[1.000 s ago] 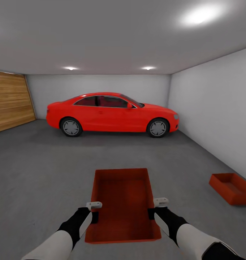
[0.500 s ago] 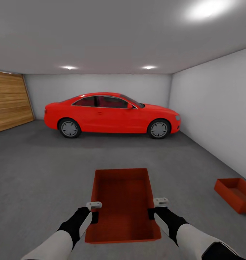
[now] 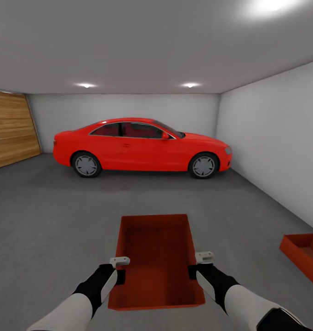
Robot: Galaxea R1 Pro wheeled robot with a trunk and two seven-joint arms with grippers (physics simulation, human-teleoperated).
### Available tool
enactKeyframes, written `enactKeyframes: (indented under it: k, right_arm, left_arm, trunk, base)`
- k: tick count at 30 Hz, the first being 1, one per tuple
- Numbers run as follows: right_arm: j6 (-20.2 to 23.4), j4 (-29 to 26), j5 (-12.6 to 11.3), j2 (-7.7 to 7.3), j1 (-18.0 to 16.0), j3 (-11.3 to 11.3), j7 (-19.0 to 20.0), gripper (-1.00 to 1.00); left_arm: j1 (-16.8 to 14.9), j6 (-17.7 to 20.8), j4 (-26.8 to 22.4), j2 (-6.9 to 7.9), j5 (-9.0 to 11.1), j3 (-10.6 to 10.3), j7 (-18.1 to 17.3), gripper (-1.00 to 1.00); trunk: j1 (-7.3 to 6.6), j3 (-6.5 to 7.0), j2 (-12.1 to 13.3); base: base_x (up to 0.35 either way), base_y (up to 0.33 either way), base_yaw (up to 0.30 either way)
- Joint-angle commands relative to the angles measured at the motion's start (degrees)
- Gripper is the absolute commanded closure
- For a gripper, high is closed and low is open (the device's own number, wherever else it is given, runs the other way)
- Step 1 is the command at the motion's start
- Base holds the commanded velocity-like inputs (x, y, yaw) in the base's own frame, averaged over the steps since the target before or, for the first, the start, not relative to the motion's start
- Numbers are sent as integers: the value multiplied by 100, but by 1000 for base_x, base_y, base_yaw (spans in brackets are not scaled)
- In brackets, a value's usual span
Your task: Move the two storage containers from the living room to the garage. In the garage, place one container on the floor and stack the other container on top of it (either order is fine).
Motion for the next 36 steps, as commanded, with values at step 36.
enactKeyframes:
  k: [36]
  right_arm:
    - [-150, -29, -3, -22, -7, 65, -37, 100]
  left_arm:
    - [4, 48, 62, 286, -86, -33, 89, 100]
  trunk:
    - [5, -1, -3]
  base:
    - [319, 0, 0]
